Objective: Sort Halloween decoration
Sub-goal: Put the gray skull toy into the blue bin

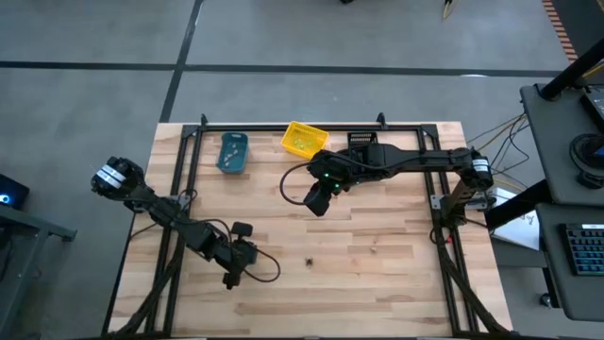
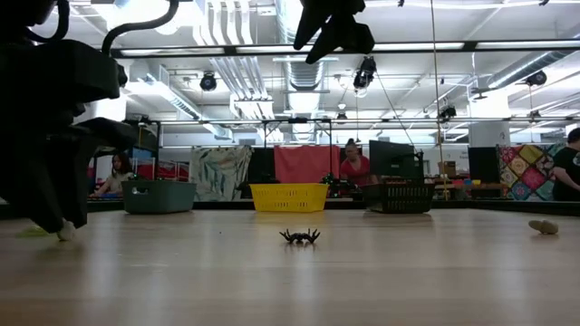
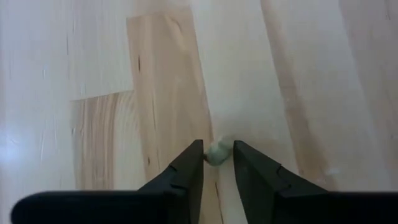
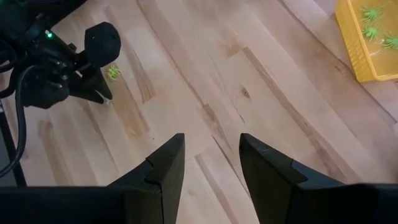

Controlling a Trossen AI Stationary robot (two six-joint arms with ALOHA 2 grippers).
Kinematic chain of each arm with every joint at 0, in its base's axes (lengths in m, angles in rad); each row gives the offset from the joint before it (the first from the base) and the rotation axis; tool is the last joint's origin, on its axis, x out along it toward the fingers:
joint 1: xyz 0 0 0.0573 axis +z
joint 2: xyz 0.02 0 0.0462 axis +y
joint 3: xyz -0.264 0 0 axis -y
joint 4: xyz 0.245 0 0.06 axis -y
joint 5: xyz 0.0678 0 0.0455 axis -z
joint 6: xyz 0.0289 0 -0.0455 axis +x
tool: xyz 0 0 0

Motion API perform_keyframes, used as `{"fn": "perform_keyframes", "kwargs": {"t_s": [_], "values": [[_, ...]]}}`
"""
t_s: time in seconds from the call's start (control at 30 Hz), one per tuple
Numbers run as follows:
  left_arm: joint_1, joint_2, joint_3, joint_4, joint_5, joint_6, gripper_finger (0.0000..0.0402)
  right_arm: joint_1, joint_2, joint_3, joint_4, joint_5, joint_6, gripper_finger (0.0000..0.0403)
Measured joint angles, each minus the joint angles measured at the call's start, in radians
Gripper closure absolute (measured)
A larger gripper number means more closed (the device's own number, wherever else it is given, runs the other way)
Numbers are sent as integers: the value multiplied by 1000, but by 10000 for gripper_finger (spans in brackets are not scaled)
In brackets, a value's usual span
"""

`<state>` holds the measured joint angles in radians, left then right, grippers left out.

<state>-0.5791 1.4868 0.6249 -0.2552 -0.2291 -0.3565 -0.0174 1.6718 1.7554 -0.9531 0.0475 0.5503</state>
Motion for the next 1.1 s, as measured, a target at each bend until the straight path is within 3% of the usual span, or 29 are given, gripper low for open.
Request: {"fn": "perform_keyframes", "kwargs": {"t_s": [0.67, 0.9, 1.1], "values": [[1, 0, -40, 43, 0, 23, 335, 7, 0, 0, 0, 2, 42, 257], [1, -2, -43, 45, 0, 22, 391, 7, 0, 0, 1, 5, 53, 257], [1, -14, -8, 21, 5, 6, 398, 6, 0, 0, 1, 6, 47, 257]]}}
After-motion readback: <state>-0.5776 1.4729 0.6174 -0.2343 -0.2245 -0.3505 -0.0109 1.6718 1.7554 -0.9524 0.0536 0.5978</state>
